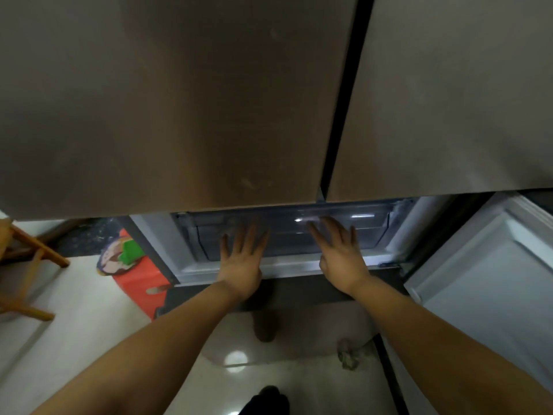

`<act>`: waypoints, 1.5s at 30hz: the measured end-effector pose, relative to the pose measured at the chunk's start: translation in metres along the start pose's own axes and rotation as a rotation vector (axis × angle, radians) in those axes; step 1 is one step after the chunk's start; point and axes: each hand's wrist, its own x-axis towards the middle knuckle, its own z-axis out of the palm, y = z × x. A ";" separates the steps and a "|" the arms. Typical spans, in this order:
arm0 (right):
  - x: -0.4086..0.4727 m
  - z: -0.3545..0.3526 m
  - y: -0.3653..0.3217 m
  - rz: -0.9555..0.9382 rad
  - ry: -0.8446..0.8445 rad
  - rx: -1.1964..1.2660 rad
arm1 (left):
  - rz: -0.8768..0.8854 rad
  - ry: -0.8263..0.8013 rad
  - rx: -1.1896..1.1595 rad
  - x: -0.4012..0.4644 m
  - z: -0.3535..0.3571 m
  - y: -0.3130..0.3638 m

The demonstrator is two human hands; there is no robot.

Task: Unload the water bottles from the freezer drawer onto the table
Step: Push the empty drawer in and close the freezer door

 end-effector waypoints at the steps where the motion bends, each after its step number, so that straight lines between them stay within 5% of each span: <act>1: -0.001 0.004 0.003 0.006 0.003 -0.027 | 0.004 0.016 0.006 0.002 0.003 0.001; 9: -0.031 -0.037 0.005 0.134 -0.040 0.141 | 0.024 -0.034 -0.053 -0.008 -0.018 0.037; 14: -0.100 -0.090 0.022 0.231 0.266 0.173 | 0.205 0.099 -0.156 -0.029 -0.039 0.112; 21: -0.265 -0.220 0.058 0.325 0.780 -0.078 | 0.795 0.432 -0.452 -0.105 -0.076 0.295; 23: -0.321 -0.248 0.075 0.538 0.712 -0.190 | 0.884 0.479 -0.526 -0.131 -0.099 0.342; 28: -0.427 -0.264 0.096 1.159 0.152 -0.106 | 1.068 0.321 -0.351 -0.163 -0.120 0.402; 45: -0.428 -0.265 -0.002 1.112 -0.051 0.155 | 0.994 0.273 -0.378 -0.205 -0.121 0.326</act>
